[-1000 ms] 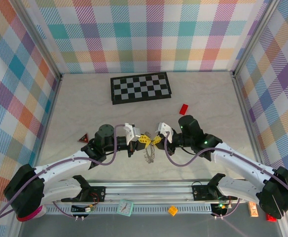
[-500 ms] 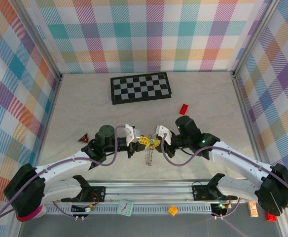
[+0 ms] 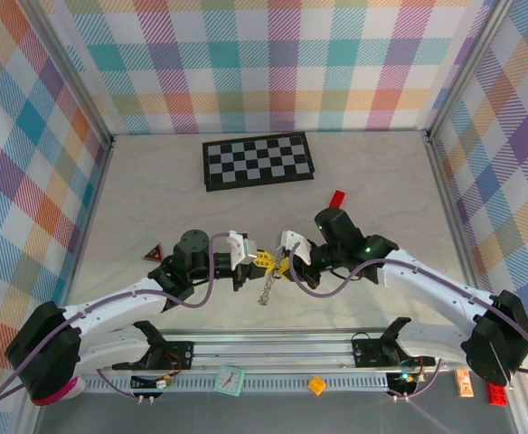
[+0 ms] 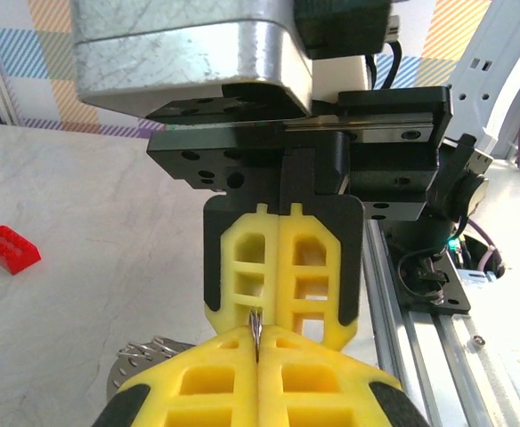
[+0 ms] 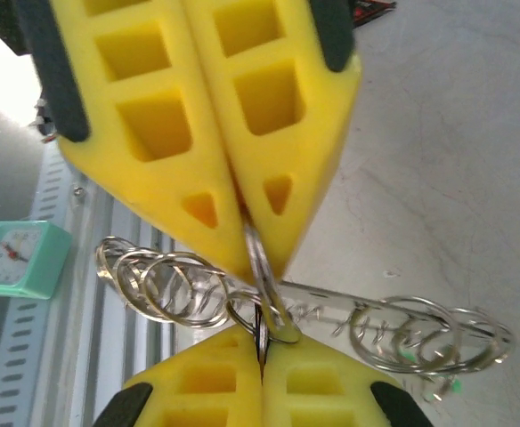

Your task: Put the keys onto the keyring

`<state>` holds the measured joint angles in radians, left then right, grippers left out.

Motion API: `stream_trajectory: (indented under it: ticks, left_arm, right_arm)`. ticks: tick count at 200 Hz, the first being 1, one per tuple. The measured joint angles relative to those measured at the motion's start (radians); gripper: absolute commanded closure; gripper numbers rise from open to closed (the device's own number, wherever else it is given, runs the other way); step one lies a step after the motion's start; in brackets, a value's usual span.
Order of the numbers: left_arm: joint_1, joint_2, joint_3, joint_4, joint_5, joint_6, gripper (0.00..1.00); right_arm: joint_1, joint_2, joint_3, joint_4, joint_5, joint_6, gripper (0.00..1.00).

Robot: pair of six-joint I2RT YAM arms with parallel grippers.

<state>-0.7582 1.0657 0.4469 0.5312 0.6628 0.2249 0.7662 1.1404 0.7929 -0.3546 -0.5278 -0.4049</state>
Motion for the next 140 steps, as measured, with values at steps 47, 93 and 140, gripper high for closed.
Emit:
stream_trajectory:
  ticks: [47,93,140]
  left_arm:
    - [0.000,-0.016,0.000,0.000,0.002,0.023,1.00]
    - [-0.001,-0.016,-0.001,-0.001,0.006,0.027,1.00]
    - [-0.001,-0.016,-0.005,0.014,0.011,0.026,1.00]
  right_arm:
    - [0.000,-0.037,-0.003,-0.022,-0.006,-0.027,1.00]
    - [0.000,0.000,0.022,-0.020,0.037,-0.029,1.00]
    - [0.000,0.010,0.018,-0.027,-0.041,-0.029,1.00]
